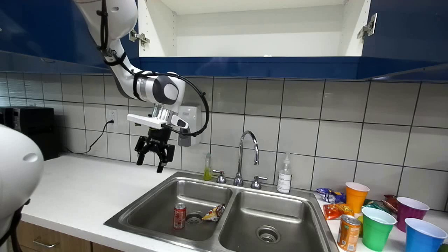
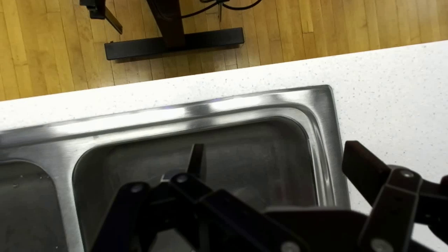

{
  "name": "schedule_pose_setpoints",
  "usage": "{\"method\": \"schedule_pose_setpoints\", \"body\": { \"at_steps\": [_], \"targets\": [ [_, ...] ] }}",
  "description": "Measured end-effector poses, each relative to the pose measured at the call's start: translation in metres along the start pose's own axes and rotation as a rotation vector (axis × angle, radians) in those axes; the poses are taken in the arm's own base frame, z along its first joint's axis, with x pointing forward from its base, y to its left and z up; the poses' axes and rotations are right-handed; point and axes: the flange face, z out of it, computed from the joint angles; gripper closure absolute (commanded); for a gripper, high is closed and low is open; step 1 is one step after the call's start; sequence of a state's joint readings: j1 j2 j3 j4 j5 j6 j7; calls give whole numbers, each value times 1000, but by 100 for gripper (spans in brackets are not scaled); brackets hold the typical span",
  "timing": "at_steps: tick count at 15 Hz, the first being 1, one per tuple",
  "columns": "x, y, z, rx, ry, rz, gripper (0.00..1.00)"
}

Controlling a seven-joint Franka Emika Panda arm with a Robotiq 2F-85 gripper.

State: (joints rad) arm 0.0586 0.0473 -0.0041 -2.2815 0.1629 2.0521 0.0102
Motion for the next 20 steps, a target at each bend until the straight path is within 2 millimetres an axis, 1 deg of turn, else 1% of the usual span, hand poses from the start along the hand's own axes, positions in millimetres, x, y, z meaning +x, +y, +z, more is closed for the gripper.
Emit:
{"method": "schedule_pose_setpoints", "body": {
  "at_steps": [5, 8, 14, 20],
  "targets": [
    [19, 27, 18, 0, 9, 8, 0],
    [33, 37, 32, 0, 9, 4, 0],
    [60, 42, 63, -29, -4, -10, 0],
    [80, 42, 94, -50, -37, -27, 0]
  ]
}}
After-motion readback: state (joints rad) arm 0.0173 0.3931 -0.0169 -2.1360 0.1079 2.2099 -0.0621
